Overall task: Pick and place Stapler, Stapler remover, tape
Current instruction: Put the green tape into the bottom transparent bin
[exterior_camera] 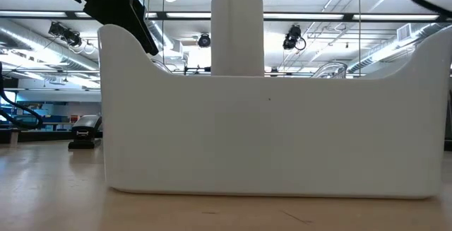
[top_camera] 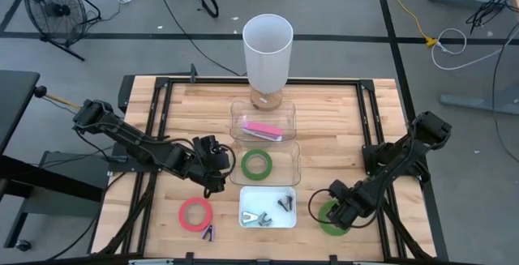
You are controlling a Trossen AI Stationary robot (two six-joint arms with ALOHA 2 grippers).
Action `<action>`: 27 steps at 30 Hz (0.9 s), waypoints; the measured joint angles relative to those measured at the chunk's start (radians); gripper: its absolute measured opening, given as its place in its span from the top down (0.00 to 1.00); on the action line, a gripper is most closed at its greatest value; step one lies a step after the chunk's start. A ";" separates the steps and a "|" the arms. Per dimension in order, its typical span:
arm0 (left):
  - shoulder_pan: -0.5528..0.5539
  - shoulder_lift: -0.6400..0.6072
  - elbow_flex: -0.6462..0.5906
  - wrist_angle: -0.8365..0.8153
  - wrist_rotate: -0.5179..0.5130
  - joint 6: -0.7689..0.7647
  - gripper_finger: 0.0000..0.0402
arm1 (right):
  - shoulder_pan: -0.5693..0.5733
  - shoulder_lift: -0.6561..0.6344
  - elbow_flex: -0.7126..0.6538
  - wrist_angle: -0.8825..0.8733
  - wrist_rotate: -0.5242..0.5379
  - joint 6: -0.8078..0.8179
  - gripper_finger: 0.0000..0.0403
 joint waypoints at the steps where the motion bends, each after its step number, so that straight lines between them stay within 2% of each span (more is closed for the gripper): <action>1: 0.000 0.000 0.000 0.000 0.000 0.000 0.10 | 0.000 0.000 -0.010 -0.001 -0.004 0.001 0.41; 6: 0.000 0.000 0.000 0.004 0.000 0.015 0.10 | -0.001 -0.003 -0.049 0.019 -0.026 0.011 0.48; 8: 0.000 0.000 0.000 0.008 0.000 0.016 0.10 | -0.001 -0.004 -0.056 0.023 -0.027 0.002 0.56; 12: 0.000 0.000 0.000 0.008 0.000 0.016 0.10 | -0.001 -0.004 -0.053 0.011 -0.021 -0.042 0.82; 13: 0.000 0.000 0.000 0.008 0.000 0.016 0.10 | -0.002 -0.004 -0.050 0.010 -0.021 -0.058 0.85; 18: 0.000 0.000 0.000 0.009 0.000 0.017 0.10 | -0.025 0.002 -0.017 -0.065 -0.018 -0.092 0.85; 27: 0.000 0.000 0.000 0.011 0.000 0.018 0.10 | -0.123 -0.073 0.127 -0.349 0.035 -0.272 0.85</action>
